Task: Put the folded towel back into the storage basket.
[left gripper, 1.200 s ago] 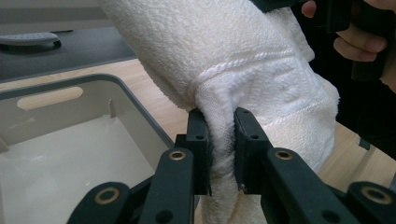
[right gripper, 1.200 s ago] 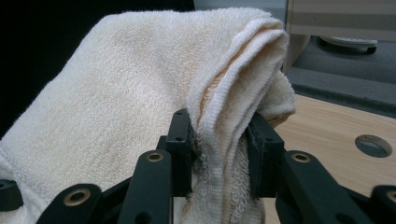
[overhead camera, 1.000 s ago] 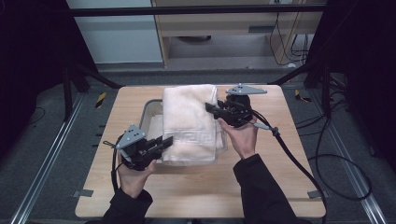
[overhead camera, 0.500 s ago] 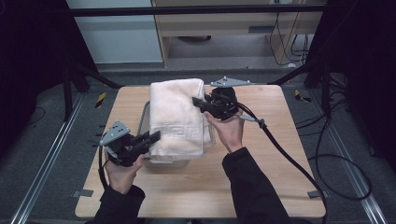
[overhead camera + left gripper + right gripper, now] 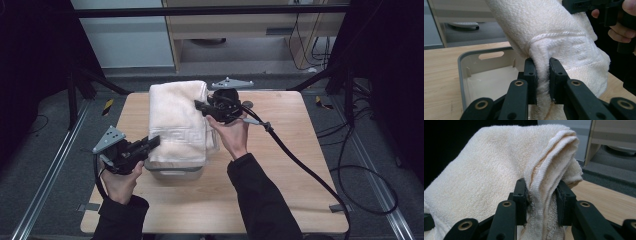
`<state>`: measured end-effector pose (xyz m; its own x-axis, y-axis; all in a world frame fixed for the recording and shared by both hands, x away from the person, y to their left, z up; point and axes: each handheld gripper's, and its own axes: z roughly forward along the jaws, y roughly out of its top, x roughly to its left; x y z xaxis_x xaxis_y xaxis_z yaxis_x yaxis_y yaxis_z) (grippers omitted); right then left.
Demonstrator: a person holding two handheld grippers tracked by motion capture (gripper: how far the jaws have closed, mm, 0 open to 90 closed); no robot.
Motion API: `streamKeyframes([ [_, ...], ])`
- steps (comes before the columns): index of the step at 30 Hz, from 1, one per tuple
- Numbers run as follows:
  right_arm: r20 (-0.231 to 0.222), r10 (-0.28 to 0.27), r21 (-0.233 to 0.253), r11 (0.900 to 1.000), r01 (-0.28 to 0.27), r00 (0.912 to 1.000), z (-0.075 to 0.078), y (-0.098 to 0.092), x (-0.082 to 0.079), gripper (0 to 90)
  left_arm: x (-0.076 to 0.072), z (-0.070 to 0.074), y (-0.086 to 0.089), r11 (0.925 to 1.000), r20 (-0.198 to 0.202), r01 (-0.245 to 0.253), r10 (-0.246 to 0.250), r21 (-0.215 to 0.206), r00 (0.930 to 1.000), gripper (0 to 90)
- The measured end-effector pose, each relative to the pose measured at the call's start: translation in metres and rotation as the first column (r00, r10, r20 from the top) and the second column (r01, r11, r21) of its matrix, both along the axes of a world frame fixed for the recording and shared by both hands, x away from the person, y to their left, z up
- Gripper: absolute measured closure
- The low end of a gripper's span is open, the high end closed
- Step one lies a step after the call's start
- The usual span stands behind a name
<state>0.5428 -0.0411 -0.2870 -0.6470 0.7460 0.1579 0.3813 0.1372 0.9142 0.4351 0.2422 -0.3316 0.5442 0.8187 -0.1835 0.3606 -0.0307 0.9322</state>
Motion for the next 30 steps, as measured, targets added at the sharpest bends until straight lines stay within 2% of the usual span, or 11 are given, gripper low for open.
streamKeyframes([
  [17,-0.003,0.006,-0.001,1.000,-0.006,1.0000,-0.012,0.026,0.019,66.7,0.013,-0.010,0.016,0.9979,-0.014,-0.060,0.060,0.023,0.9981,77.9],
  [30,-0.025,-0.016,-0.027,1.000,0.015,0.9996,-0.039,0.040,0.035,66.4,0.029,-0.030,0.023,0.9944,-0.058,-0.085,0.089,0.063,0.9944,77.9],
])
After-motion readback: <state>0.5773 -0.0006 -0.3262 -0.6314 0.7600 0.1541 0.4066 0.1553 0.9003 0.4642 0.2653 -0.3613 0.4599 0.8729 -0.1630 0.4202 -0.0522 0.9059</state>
